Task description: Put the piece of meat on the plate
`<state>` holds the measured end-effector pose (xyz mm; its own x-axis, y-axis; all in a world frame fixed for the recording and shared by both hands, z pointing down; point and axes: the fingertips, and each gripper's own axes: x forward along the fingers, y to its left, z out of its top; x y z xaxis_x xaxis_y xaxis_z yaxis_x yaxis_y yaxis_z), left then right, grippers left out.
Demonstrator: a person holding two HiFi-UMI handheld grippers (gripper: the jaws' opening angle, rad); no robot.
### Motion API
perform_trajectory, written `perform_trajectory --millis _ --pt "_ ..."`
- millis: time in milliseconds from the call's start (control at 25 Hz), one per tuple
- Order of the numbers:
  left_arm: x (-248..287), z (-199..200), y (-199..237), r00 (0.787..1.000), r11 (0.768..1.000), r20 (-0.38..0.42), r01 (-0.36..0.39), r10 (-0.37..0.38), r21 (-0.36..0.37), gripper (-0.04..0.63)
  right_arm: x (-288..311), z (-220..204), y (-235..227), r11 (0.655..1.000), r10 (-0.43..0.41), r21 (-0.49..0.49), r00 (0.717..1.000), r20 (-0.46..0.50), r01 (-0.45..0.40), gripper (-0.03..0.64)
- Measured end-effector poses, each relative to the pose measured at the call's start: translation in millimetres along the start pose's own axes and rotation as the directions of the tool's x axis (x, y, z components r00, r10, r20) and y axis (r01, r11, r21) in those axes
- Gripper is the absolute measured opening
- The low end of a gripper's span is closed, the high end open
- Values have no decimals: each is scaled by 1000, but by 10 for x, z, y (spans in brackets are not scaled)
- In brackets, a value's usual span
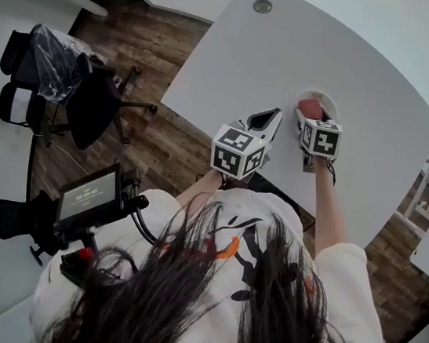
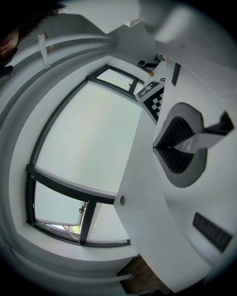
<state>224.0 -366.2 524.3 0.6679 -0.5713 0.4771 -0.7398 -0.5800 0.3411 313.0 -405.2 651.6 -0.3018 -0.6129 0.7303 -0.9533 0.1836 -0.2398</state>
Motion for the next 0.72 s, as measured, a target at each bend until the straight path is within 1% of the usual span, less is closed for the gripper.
perform_trajectory --millis 160,360,720 --pt "-11 1 59 1000 1000 6 -18 18 -14 6 34 -27 1 999 -18 -45 999 -34 16 314" --pt "-17 9 88 1000 999 12 -26 26 -23 6 54 -52 39 986 -47 -160 997 -64 37 314" --pt "-31 25 162 999 999 20 -41 42 -26 5 104 -47 36 985 -53 -168 993 -104 35 314"
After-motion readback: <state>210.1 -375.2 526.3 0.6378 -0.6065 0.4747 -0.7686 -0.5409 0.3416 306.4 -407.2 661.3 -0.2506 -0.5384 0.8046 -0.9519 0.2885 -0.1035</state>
